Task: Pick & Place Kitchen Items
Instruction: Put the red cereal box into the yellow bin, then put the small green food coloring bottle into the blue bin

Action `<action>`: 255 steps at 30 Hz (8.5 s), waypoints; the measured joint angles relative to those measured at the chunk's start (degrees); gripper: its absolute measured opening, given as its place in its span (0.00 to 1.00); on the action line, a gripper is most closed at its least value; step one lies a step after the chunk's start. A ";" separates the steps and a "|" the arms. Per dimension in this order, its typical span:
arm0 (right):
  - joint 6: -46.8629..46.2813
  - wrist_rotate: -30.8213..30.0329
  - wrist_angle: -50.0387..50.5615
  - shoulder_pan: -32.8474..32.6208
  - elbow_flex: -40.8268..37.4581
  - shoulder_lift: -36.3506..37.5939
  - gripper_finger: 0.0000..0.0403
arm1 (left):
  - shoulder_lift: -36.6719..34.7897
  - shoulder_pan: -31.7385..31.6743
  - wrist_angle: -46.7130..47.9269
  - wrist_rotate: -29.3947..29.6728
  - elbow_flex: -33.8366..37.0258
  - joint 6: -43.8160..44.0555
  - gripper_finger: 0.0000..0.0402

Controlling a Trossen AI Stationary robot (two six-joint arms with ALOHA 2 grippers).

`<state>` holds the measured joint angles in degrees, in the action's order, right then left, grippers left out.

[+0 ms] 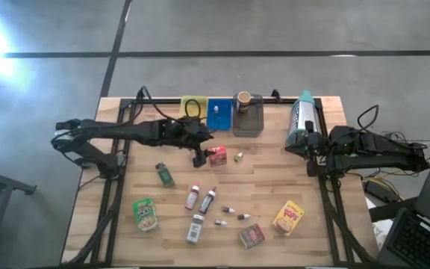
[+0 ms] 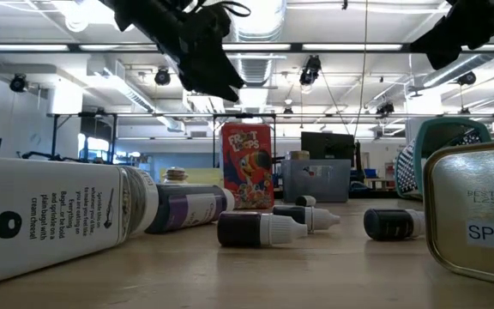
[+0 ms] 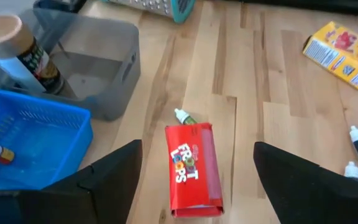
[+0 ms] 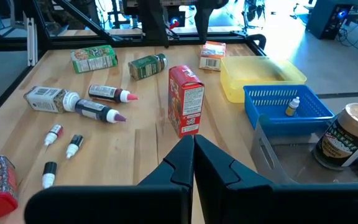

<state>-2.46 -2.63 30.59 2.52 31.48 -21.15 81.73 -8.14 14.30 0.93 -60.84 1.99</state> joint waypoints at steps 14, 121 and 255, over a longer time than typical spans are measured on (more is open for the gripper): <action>0.00 0.00 0.00 0.00 0.00 0.00 0.02 | 4.38 0.02 0.77 -0.21 0.04 2.71 0.78; 0.00 0.00 -0.01 0.02 0.01 -0.02 0.02 | 0.63 -12.92 18.75 -1.73 -13.11 -23.38 0.45; -0.02 0.01 -0.01 0.00 0.02 -0.02 0.02 | -10.75 -7.91 12.40 -14.66 -13.03 -16.97 0.68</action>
<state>-2.48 -2.62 30.58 2.52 31.51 -21.17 70.98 -16.06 26.70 -13.73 -73.87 -14.98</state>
